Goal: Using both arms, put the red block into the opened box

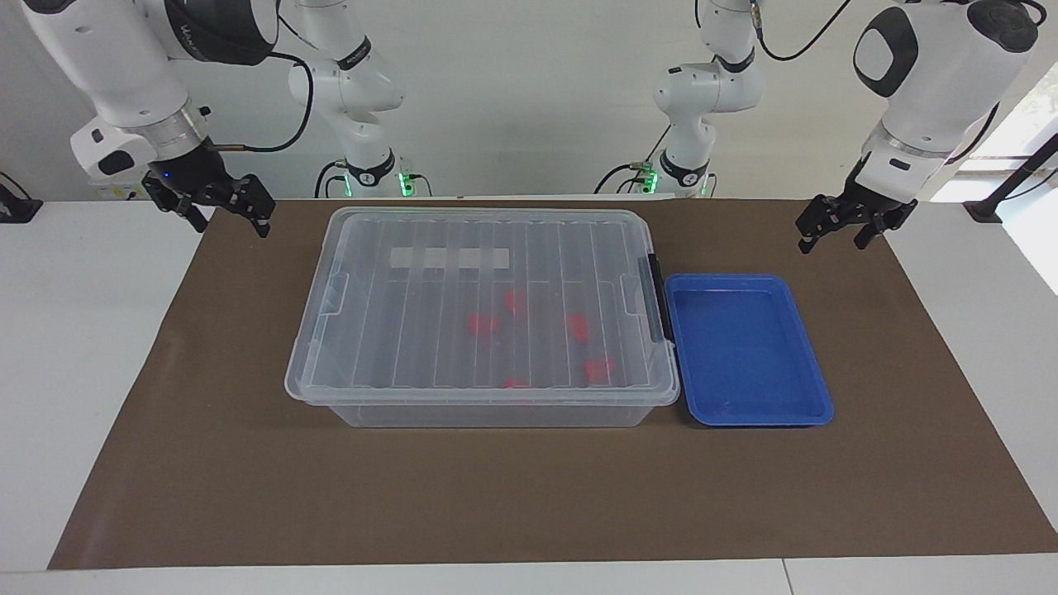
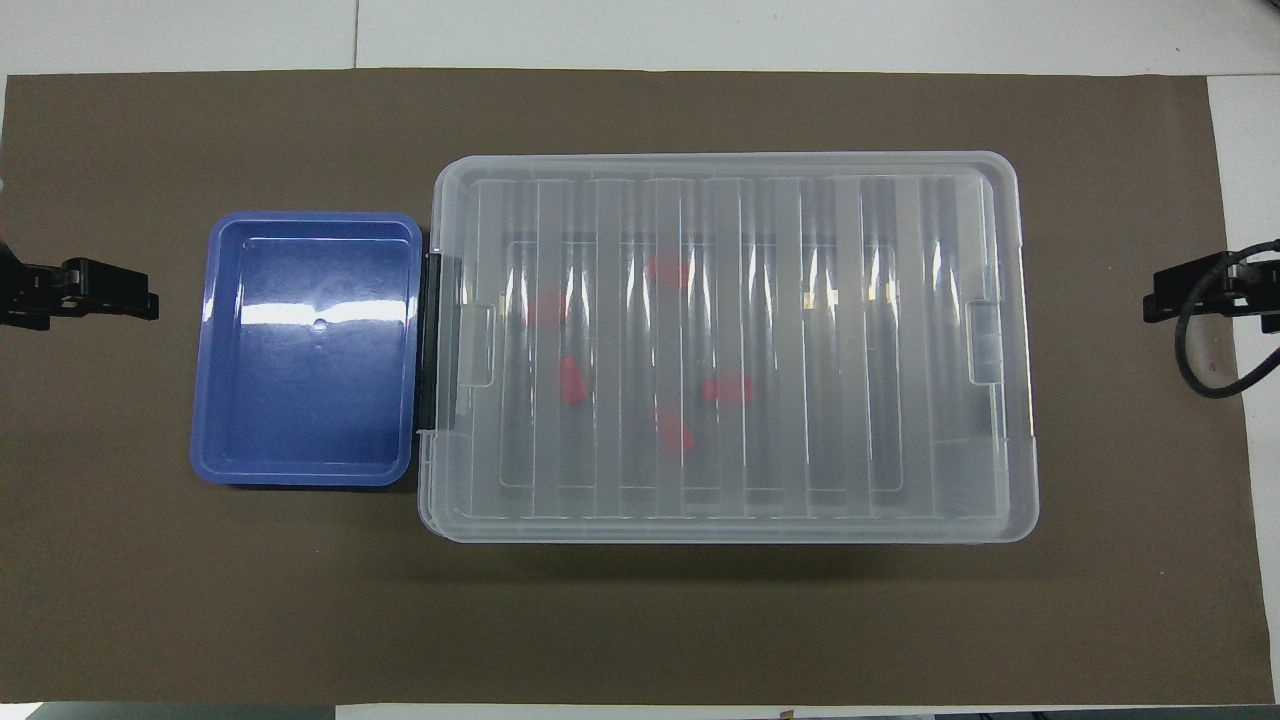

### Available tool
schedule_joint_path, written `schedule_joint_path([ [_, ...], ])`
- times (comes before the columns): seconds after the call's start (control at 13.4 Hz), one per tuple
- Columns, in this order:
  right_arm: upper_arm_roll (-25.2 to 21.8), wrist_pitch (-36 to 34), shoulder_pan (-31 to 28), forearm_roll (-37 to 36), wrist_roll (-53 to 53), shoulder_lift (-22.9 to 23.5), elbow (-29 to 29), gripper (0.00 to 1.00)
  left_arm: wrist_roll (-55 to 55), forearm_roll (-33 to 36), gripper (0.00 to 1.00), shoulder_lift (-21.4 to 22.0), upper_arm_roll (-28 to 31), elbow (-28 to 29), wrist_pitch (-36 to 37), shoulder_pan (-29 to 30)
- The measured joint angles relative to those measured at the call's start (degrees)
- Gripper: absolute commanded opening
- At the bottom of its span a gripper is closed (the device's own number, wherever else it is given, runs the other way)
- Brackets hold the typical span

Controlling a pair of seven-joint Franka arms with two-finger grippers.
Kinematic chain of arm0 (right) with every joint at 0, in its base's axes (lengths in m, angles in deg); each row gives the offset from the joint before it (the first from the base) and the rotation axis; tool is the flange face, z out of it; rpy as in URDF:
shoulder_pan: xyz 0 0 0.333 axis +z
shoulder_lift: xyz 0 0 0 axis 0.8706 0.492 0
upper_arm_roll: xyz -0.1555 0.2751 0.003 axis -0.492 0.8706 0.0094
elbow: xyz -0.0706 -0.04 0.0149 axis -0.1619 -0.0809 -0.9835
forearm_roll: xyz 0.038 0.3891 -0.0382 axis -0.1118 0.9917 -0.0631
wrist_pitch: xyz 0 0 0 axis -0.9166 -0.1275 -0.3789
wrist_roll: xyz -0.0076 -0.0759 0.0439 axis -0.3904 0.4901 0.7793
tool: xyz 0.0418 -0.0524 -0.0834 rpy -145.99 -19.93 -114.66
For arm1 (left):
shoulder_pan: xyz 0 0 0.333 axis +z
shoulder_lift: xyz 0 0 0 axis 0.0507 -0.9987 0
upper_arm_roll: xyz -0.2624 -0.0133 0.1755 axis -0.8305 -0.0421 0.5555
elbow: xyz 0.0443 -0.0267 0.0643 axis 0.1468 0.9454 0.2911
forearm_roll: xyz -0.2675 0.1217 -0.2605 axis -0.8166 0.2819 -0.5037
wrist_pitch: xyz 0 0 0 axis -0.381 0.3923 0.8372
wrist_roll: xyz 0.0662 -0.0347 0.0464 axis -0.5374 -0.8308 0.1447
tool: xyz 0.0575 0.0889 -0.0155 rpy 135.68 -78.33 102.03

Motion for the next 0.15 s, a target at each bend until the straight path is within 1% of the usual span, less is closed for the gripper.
schedule_joint_path([
  [0.15, 0.0, 0.0, 0.0, 0.0, 0.0, 0.0, 0.0, 1.0, 0.0, 0.0, 1.0, 0.0, 0.0, 0.0, 0.0, 0.0],
])
